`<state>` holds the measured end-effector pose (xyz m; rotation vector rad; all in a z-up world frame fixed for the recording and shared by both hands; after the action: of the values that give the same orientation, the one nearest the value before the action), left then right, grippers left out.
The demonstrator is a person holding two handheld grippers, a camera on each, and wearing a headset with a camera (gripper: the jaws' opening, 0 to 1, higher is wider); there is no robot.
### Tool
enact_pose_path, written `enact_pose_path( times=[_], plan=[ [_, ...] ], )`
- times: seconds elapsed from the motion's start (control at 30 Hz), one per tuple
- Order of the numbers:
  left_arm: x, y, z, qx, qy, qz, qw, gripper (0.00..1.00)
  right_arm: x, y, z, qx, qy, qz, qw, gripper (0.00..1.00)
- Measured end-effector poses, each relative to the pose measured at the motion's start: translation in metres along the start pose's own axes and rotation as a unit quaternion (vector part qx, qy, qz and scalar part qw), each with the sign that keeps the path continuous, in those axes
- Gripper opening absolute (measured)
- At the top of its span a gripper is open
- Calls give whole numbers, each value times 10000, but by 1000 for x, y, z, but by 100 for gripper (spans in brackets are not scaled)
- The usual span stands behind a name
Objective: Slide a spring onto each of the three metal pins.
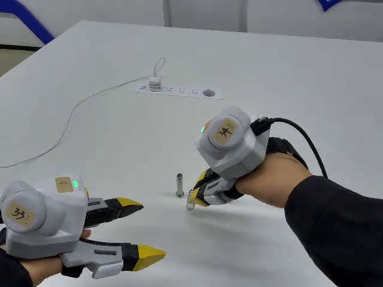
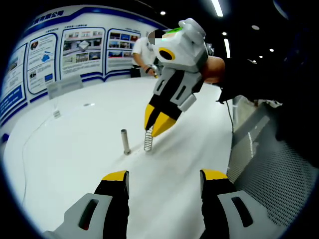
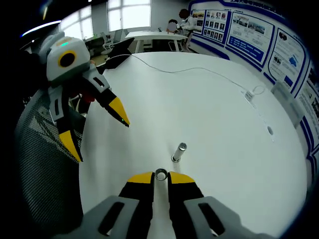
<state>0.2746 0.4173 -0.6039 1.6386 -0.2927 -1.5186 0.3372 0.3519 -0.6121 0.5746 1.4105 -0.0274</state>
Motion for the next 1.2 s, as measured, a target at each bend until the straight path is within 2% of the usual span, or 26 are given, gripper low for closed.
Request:
enact_pose_path(
  times=[0.2,0.47,0.73,0.93,1.2],
  plan=[
    [0,0,0,-15,-3,3,10000,59,0,-4,-1,31,24,-47,10000,12],
    [0,0,0,-7,-8,5,10000,59,-14,1,7,80,-10,-22,10000,12],
    [-2,1,-2,-20,26,65,10000,59,-29,16,12,15,-123,114,9999,12],
    [-2,3,-2,-22,38,101,9999,59,-39,34,21,-83,-244,206,9995,12],
    [-4,5,-4,-49,63,174,9998,59,-38,49,26,-190,-280,224,9992,12]
  ],
)
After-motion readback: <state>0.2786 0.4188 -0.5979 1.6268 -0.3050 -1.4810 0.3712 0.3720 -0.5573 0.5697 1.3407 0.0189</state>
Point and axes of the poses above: the centre of the closed fingertips' face, and the gripper's own axes: x roughly forward along the fingers, z roughly to its right, y roughly out of its top, the point moved 1 cm from there along -x, roughly backward along the fingers, and after that the axes turned 15 degrees about -z, right-handed, at the moved point
